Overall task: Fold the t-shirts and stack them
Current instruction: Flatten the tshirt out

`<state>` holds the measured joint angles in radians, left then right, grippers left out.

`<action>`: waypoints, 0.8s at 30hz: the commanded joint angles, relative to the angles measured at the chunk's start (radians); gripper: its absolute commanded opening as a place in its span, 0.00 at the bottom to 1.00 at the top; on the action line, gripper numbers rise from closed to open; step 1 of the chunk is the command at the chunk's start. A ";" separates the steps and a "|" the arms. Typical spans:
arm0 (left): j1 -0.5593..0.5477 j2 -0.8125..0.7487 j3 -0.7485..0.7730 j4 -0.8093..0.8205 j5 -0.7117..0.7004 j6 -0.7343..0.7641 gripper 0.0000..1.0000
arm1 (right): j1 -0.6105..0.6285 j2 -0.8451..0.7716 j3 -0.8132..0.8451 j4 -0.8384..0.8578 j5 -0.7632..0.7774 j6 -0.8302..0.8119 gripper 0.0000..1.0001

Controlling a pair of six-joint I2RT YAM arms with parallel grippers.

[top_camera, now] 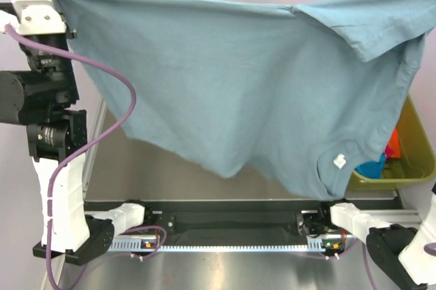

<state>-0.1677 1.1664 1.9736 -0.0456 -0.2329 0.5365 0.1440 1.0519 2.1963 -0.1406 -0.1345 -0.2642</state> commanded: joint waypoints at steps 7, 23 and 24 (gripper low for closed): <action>0.005 -0.016 -0.330 0.023 -0.011 0.111 0.00 | -0.017 0.105 -0.302 0.133 0.001 -0.001 0.00; 0.051 0.405 -0.707 0.079 0.064 0.045 0.00 | 0.008 0.719 -0.523 0.059 -0.180 0.048 0.00; 0.060 0.441 -0.667 0.078 0.064 0.039 0.00 | 0.009 0.749 -0.518 0.055 -0.178 0.051 0.00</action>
<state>-0.1314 1.5337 1.2434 -0.0486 -0.1852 0.6193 0.1478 1.7439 1.6539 -0.0792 -0.2615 -0.2333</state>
